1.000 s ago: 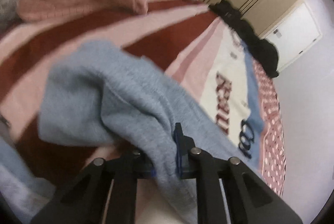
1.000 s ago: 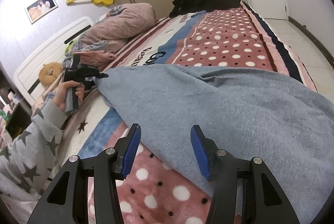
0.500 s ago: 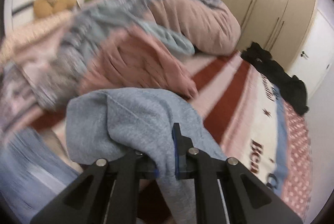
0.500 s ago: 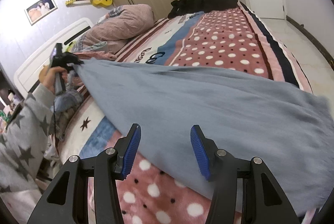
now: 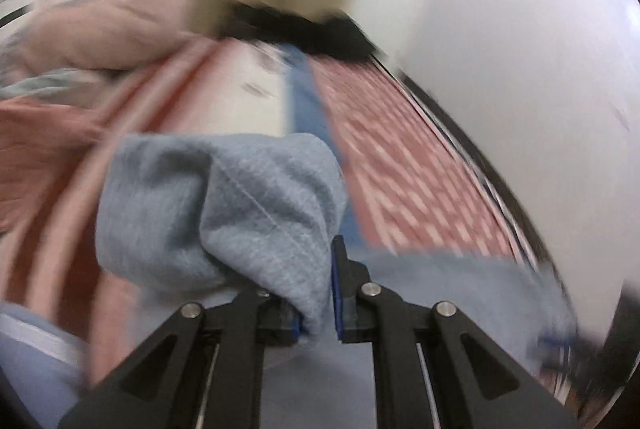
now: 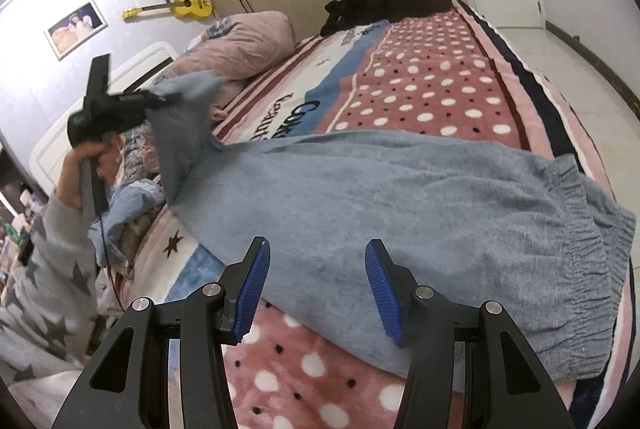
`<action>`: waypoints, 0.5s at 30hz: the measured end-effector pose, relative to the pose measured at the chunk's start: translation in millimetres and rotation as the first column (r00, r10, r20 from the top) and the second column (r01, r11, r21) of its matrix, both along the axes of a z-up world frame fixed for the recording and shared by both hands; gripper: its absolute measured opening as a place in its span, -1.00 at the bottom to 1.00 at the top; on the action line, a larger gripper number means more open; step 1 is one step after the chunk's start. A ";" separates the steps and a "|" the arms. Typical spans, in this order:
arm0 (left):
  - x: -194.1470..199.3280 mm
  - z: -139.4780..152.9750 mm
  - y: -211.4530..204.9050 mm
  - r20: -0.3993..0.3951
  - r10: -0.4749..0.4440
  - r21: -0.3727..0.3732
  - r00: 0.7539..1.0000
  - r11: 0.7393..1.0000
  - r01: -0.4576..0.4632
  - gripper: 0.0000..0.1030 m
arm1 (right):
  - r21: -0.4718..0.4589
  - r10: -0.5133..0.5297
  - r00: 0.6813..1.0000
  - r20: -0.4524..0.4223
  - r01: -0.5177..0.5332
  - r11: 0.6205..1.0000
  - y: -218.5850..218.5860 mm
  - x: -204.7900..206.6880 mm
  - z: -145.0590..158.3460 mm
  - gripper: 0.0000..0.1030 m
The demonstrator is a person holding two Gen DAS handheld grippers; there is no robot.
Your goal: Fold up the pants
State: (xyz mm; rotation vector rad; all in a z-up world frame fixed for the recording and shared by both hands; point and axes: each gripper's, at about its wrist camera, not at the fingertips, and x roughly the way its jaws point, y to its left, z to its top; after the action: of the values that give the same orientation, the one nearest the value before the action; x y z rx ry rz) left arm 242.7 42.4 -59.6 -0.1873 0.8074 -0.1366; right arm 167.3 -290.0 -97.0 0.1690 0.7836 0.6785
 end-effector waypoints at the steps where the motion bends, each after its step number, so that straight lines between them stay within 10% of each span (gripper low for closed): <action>1: -0.8 -18.9 -22.8 -0.040 -0.052 0.013 0.998 0.999 0.052 -0.80 | 0.001 0.001 1.000 0.002 -0.001 1.000 0.7 -0.5 1.8 -0.11; 9: -39.6 -50.6 -67.8 -0.073 -0.284 0.042 0.956 0.957 0.288 0.42 | -0.031 0.025 1.000 -0.013 -0.026 0.999 14.9 -2.3 2.7 -0.11; 15: -82.5 -11.8 -15.4 0.080 -0.252 -0.028 0.964 0.967 0.255 0.67 | -0.046 0.046 0.999 -0.030 -0.047 0.998 40.8 7.6 4.8 0.07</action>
State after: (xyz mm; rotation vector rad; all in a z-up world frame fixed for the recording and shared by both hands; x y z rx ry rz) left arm 160.2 26.9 -71.4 -0.1137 0.7506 -0.3988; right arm 174.9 -249.2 -92.2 0.1186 0.8323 0.7025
